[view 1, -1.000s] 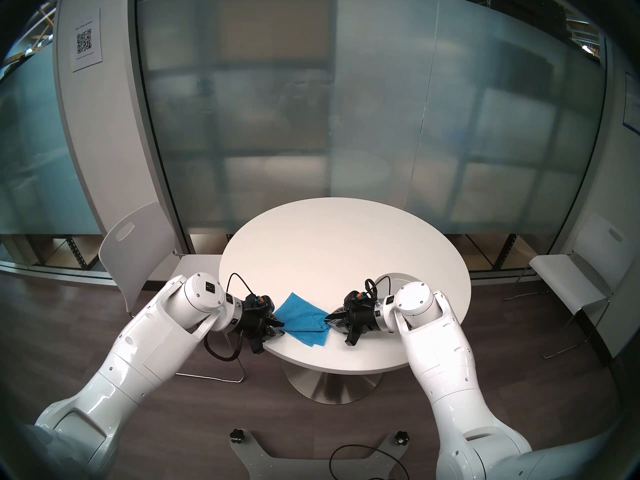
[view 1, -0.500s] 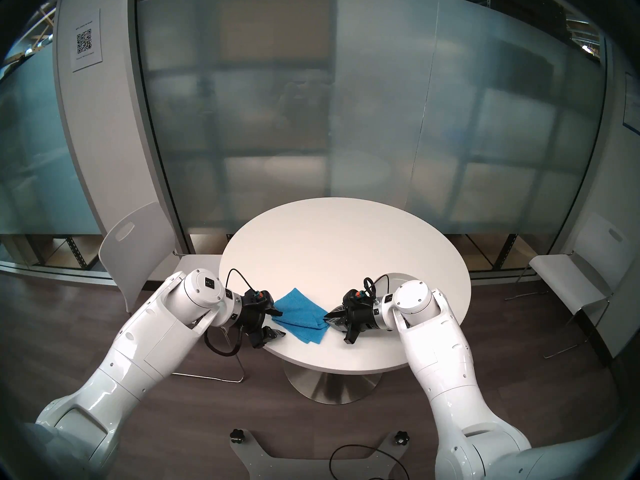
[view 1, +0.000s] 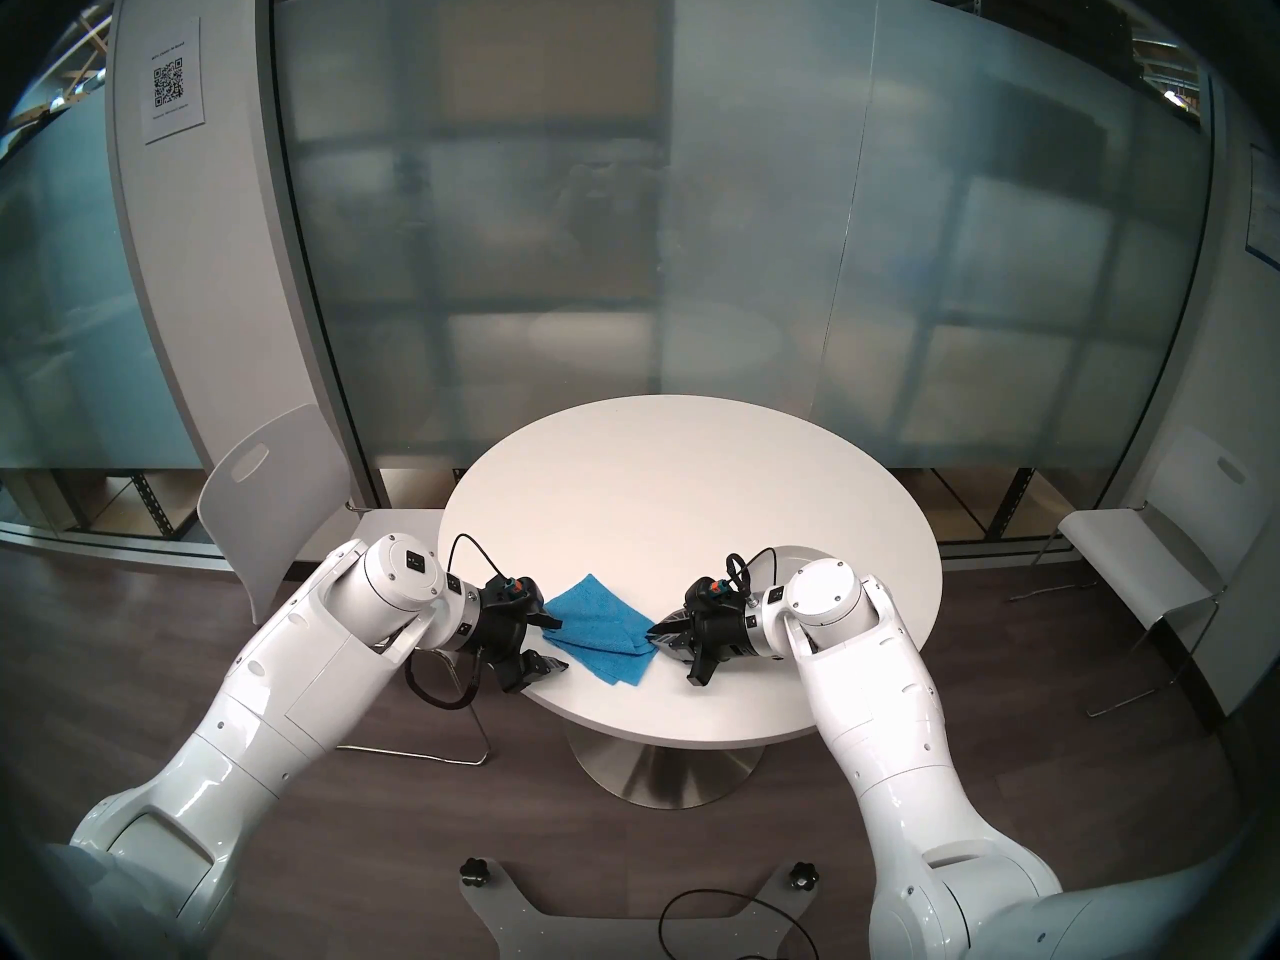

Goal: Fold the napkin in half twice and place it beside the plate

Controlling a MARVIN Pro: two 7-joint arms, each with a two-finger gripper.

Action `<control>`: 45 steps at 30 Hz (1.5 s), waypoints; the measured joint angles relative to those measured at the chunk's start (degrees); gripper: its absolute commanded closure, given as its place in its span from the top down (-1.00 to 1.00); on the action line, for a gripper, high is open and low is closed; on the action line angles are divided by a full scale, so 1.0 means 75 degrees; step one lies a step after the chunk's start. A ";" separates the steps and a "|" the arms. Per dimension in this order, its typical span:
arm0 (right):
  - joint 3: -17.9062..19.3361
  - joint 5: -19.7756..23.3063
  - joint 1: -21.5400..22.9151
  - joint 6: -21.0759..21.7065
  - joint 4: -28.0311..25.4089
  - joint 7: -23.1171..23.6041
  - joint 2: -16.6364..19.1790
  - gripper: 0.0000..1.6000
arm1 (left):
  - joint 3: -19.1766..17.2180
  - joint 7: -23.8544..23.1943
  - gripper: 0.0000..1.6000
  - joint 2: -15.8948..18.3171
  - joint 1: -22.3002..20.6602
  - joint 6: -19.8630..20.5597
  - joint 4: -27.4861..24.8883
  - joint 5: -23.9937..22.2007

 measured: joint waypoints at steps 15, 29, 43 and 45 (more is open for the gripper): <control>-0.0018 -0.0029 -0.0030 0.0012 -0.0053 -0.0029 0.0001 -0.16 | -0.0238 0.0057 0.59 0.0140 0.0120 0.0180 -0.0104 -0.0167; -0.0097 -0.0085 -0.0044 0.0073 -0.0125 -0.0060 0.0016 -0.16 | -0.0565 -0.0046 0.55 0.0283 0.0338 0.0416 -0.0410 -0.0470; -0.0114 -0.0088 -0.0047 0.0089 -0.0134 -0.0071 0.0023 -0.16 | -0.0789 -0.0305 0.07 0.0092 0.0203 0.0830 -0.0938 -0.0843; -0.0115 -0.0088 -0.0047 0.0089 -0.0134 -0.0072 0.0023 -0.16 | -0.0789 -0.0349 0.03 0.0064 0.0185 0.0912 -0.1024 -0.0879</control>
